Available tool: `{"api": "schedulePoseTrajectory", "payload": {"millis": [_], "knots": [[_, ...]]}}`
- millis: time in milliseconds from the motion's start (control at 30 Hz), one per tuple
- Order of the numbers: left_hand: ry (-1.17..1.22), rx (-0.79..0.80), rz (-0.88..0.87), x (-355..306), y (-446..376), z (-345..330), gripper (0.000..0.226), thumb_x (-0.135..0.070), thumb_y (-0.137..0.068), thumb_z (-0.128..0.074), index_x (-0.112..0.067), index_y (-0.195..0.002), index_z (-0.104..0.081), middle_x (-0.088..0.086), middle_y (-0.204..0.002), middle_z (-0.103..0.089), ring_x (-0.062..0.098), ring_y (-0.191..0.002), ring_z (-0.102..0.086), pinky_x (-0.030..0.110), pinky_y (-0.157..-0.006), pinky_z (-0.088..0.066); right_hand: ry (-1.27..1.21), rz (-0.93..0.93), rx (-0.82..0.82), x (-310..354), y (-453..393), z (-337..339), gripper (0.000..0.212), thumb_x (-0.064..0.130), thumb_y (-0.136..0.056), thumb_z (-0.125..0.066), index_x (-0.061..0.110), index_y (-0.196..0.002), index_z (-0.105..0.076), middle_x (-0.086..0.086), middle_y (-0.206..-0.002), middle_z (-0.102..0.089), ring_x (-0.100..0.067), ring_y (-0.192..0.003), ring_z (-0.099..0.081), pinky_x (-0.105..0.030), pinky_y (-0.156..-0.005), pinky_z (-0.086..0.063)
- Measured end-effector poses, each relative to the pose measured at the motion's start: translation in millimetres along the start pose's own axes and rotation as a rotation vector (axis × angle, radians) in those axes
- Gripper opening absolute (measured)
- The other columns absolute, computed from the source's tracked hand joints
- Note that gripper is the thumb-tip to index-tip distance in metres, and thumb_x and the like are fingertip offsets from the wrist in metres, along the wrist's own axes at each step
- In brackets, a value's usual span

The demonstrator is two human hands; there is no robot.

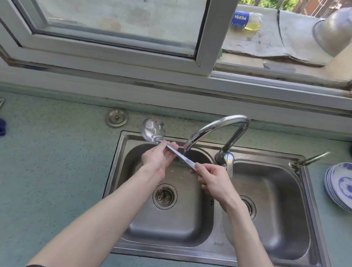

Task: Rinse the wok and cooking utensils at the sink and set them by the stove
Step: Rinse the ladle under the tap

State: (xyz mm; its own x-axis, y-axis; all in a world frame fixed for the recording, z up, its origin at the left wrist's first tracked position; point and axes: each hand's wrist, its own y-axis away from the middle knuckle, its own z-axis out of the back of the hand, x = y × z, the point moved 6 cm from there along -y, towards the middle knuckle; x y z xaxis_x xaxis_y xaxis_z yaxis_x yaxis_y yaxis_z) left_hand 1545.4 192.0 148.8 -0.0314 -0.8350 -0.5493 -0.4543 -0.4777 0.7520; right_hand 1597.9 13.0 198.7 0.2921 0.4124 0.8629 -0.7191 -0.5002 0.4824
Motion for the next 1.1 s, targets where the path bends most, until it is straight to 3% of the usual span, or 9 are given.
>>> {"api": "schedulePoseTrajectory", "payload": {"millis": [167, 300, 467, 600, 767, 900, 1100], "knots": [[0.015, -0.026, -0.006, -6.8, 2.1, 1.4, 0.025, -0.019, -0.101, -0.064, 0.004, -0.112, -0.067, 0.019, -0.095, -0.078, 0.026, -0.088, -0.078, 0.040, -0.084, -0.064, 0.010, 0.007, 0.031, 7.6, 11.3, 10.3, 0.039, 0.029, -0.109, -0.056, -0.004, -0.101, -0.073, 0.003, -0.063, -0.035, -0.005, -0.047, -0.029, -0.014, -0.044, -0.025], [0.122, -0.097, 0.016, -11.8, 1.9, 10.4, 0.031, -0.015, -0.096, -0.072, 0.003, -0.118, -0.059, 0.023, -0.091, -0.077, 0.028, -0.078, -0.078, 0.038, -0.069, -0.065, 0.028, 0.023, 0.062, 6.6, 20.7, 21.2, 0.035, 0.030, -0.108, -0.058, 0.002, -0.096, -0.075, 0.004, -0.063, -0.030, -0.006, -0.049, -0.026, -0.017, -0.045, -0.022], [0.136, -0.128, -0.013, -3.4, 16.5, 12.7, 0.024, -0.013, -0.095, -0.072, 0.002, -0.113, -0.063, 0.022, -0.091, -0.077, 0.025, -0.072, -0.077, 0.040, -0.072, -0.065, 0.016, 0.075, 0.090, -0.2, 21.2, 29.6, 0.033, 0.027, -0.107, -0.059, 0.017, -0.078, -0.072, 0.005, -0.060, -0.033, -0.010, -0.051, -0.025, -0.019, -0.046, -0.021], [0.108, -0.124, -0.045, 10.3, 18.7, 9.1, 0.022, -0.011, -0.099, -0.066, 0.006, -0.113, -0.066, 0.018, -0.089, -0.078, 0.022, -0.075, -0.077, 0.035, -0.070, -0.065, 0.125, 0.130, 0.083, -12.3, 10.6, 29.6, 0.032, 0.033, -0.107, -0.059, 0.014, -0.087, -0.077, 0.008, -0.058, -0.041, -0.015, -0.057, -0.034, -0.027, -0.051, -0.027], [0.133, -0.139, -0.089, 28.0, 29.2, -0.6, 0.016, -0.006, -0.102, -0.061, 0.009, -0.106, -0.066, 0.021, -0.099, -0.076, 0.025, -0.082, -0.076, 0.031, -0.071, -0.065, 0.150, 0.154, 0.105, -17.1, -4.1, 18.5, 0.033, 0.032, -0.107, -0.058, 0.013, -0.090, -0.077, 0.012, -0.053, -0.044, -0.008, -0.053, -0.037, -0.020, -0.048, -0.030], [0.091, -0.092, -0.099, 42.9, 35.3, -11.5, 0.016, -0.001, -0.100, -0.060, 0.012, -0.110, -0.065, 0.025, -0.105, -0.073, 0.026, -0.085, -0.075, 0.032, -0.071, -0.064, 0.169, 0.165, 0.118, -10.5, -24.6, 9.6, 0.037, 0.038, -0.106, -0.057, 0.012, -0.089, -0.077, 0.011, -0.052, -0.048, -0.008, -0.053, -0.040, -0.028, -0.055, -0.034], [-0.013, -0.024, -0.132, 48.4, 27.5, -21.1, 0.018, 0.003, -0.093, -0.069, 0.009, -0.110, -0.069, 0.018, -0.094, -0.073, 0.028, -0.088, -0.070, 0.038, -0.091, -0.058, 0.138, 0.203, 0.143, 0.3, -47.2, 1.2, 0.051, 0.050, -0.103, -0.060, 0.004, -0.086, -0.072, 0.010, -0.058, -0.048, -0.012, -0.057, -0.040, -0.036, -0.057, -0.032]]}}
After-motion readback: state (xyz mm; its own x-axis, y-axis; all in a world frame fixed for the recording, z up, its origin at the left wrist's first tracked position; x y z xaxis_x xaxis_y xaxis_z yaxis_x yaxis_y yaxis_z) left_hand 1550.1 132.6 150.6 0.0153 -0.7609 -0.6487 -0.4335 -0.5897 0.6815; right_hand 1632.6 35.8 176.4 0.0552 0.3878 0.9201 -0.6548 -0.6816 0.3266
